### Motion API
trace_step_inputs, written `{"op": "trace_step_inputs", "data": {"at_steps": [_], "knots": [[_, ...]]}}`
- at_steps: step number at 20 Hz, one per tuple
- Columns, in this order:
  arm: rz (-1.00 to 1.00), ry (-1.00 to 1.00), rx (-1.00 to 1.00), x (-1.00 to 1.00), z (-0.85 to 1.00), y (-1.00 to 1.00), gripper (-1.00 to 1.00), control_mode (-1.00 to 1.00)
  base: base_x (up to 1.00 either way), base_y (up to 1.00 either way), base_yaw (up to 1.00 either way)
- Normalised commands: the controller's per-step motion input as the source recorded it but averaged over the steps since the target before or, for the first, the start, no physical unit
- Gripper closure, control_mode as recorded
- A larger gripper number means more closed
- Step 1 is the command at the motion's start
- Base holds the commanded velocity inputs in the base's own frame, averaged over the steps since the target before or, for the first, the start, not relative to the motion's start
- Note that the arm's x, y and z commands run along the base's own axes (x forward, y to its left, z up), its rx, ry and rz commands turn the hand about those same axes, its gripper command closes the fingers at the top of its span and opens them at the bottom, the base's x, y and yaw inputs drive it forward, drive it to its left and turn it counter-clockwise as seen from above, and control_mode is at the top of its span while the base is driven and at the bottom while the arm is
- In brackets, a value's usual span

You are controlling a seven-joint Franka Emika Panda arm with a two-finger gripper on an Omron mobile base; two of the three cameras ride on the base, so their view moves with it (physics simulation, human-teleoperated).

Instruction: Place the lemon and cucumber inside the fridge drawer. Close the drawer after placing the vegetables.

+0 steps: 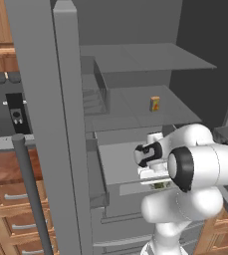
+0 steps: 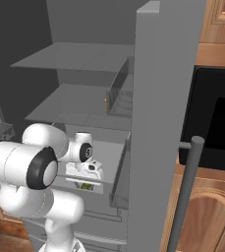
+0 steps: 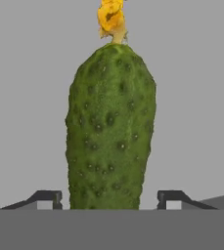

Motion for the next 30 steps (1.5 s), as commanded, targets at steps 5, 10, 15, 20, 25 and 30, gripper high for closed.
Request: {"op": "trace_step_inputs", "data": {"at_steps": [5, 10, 15, 20, 25, 30], "knots": [[0.00, 0.00, 0.00, 0.00, 0.09, 0.00, -1.00, -1.00, 0.00, 0.00, 0.00], [-0.01, -0.02, 0.00, -0.03, 0.39, 0.00, -1.00, -1.00, 0.00, 0.00, 0.00], [-0.02, -0.07, 0.00, -0.30, 0.72, 0.00, -1.00, -1.00, 0.00, 0.00, 0.00], [-0.02, -0.13, 0.00, -0.51, 0.95, 0.00, -1.00, -1.00, 0.00, 0.00, 0.00], [-0.05, -0.16, 0.00, -0.59, 0.85, 0.00, -1.00, -1.00, 0.00, 0.00, 0.00], [-0.06, -0.14, 0.00, -0.64, 0.64, 0.00, -1.00, -1.00, 0.00, 0.00, 0.00]]}}
